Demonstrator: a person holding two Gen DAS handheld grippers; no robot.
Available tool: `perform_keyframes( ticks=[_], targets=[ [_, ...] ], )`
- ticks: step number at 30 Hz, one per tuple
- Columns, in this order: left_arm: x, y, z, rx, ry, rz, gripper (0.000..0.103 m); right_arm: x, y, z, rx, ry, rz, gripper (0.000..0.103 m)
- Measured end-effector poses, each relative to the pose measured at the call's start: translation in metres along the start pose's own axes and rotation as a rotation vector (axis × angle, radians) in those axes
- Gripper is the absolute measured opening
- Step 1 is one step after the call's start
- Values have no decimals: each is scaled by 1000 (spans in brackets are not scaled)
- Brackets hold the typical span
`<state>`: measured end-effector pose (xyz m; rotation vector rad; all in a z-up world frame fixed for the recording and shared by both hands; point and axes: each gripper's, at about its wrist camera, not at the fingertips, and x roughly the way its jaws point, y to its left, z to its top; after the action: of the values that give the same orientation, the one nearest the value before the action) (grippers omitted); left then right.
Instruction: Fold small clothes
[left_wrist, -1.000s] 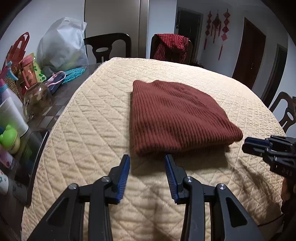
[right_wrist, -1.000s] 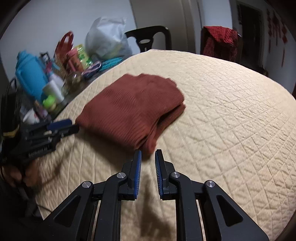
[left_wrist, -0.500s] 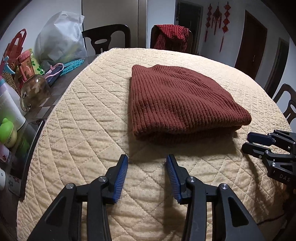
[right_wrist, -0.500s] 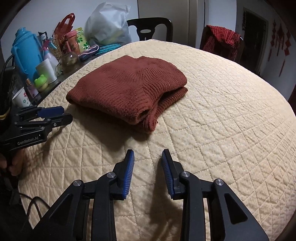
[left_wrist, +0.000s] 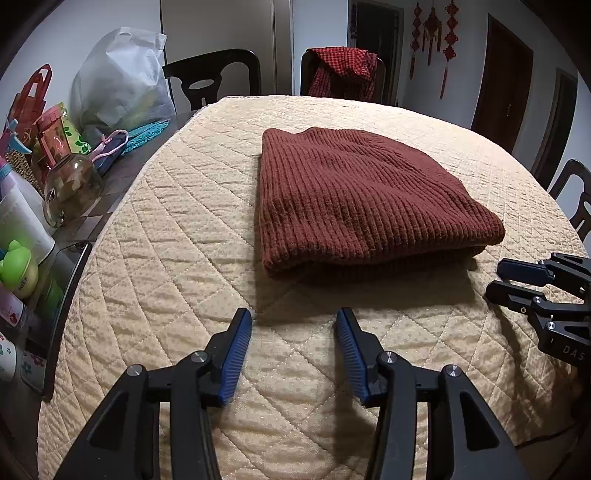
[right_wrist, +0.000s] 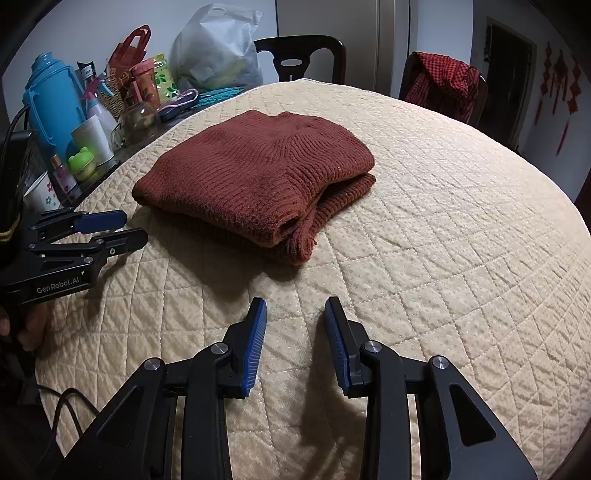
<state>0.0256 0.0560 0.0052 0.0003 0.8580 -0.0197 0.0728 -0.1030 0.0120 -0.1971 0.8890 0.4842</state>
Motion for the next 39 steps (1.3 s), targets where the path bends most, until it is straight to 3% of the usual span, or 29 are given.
perform_keyframes(
  ticks=[7, 39],
  targets=[
    [0, 2, 0, -12, 2, 18, 58, 0, 0, 0, 0, 0, 0, 34],
    [0, 4, 0, -16, 2, 18, 59, 0, 0, 0, 1, 0, 0, 34]
  ],
)
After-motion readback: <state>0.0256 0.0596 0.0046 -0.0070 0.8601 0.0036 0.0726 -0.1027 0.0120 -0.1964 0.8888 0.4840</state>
